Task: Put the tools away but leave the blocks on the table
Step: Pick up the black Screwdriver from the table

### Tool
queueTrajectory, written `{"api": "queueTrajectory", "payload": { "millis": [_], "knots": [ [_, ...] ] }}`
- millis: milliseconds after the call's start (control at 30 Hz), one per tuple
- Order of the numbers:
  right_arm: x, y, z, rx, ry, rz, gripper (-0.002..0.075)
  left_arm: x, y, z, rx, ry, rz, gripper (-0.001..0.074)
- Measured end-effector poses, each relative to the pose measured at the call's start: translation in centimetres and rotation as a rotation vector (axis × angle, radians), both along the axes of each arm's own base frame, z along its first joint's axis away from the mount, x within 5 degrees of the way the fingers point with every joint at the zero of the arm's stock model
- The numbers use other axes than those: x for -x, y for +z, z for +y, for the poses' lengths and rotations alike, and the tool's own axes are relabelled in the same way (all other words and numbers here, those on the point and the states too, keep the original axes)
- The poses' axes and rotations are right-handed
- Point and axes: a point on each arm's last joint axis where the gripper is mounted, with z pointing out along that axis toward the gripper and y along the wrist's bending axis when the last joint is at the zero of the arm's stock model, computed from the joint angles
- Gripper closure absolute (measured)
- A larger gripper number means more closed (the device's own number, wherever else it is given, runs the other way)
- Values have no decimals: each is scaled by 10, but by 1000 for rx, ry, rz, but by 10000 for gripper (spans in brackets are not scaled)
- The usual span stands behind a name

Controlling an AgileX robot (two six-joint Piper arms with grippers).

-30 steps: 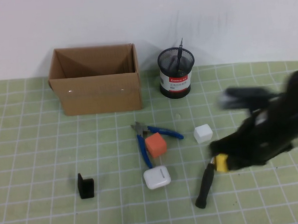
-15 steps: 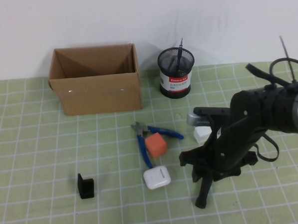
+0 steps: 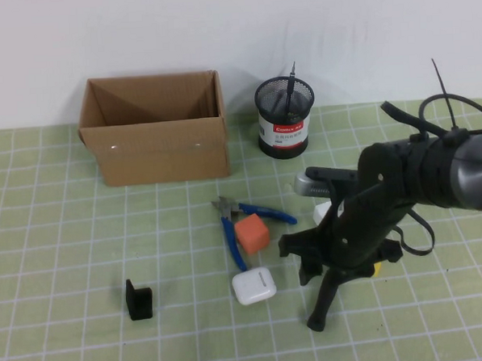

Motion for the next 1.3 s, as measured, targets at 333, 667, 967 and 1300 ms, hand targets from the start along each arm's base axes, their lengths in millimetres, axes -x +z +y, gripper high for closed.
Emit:
{"api": "queueTrajectory", "payload": {
  "millis": [333, 667, 967, 1300],
  "knots": [
    [-4, -6, 4, 54, 46, 26, 493, 0, 0, 0, -9, 1, -2, 738],
    [-1, 1, 5, 111, 131, -31, 722, 0, 0, 0, -9, 1, -2, 738],
    [5, 68, -5, 88, 193, -306, 733, 0, 0, 0, -9, 1, -2, 738],
    [-23, 113, -8, -158, 141, -883, 733, 0, 0, 0, -9, 1, -2, 738]
  ]
}}
